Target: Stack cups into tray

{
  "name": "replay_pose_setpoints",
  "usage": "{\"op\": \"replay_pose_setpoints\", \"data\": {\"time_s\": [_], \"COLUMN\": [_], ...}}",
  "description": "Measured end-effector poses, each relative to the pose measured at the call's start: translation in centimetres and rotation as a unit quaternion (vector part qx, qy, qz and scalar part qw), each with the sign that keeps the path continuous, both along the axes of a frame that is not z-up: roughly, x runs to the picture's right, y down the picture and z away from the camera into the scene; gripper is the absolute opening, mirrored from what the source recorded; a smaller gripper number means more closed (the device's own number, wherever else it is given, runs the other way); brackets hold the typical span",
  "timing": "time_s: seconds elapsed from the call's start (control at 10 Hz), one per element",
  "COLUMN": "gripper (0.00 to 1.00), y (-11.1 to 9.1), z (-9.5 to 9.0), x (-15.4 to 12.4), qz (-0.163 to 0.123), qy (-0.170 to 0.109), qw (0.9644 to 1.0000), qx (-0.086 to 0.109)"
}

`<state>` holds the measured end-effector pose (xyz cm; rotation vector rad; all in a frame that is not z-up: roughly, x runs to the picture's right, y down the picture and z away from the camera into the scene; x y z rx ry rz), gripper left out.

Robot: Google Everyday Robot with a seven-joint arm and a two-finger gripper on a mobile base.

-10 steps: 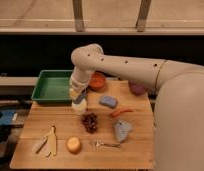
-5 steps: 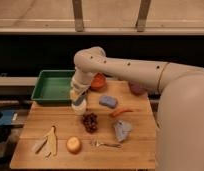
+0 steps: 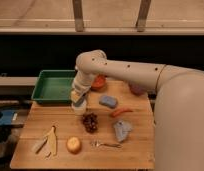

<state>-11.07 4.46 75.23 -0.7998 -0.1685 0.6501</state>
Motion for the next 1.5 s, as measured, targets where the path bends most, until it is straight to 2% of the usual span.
{"op": "replay_pose_setpoints", "data": {"time_s": [0.2,0.3,0.5,0.6,0.7,1.0,1.1,1.5], "gripper": [0.01,0.04,0.26,0.31,0.44,0.76,0.80,0.80], "y": [0.2,0.3,0.7,0.7,0.9,1.0,1.0,0.6], "z": [0.9,1.2,2.2,2.4,2.6,2.3,2.1,1.2], "x": [0.2,0.2,0.0,-0.3,-1.0,-1.4,-1.5,-1.4], "qz": [-0.002,-0.002,-0.004,-0.007,-0.017,-0.029,-0.031,-0.034], "qy": [0.005,0.005,0.003,0.003,0.003,0.009,0.010,0.016], "qw": [0.9999,0.9999,0.9997,0.9997,0.9994,0.9991,0.9990,0.9991], "qx": [-0.010,-0.013,-0.023,-0.025,-0.029,-0.031,-0.030,-0.020]}}
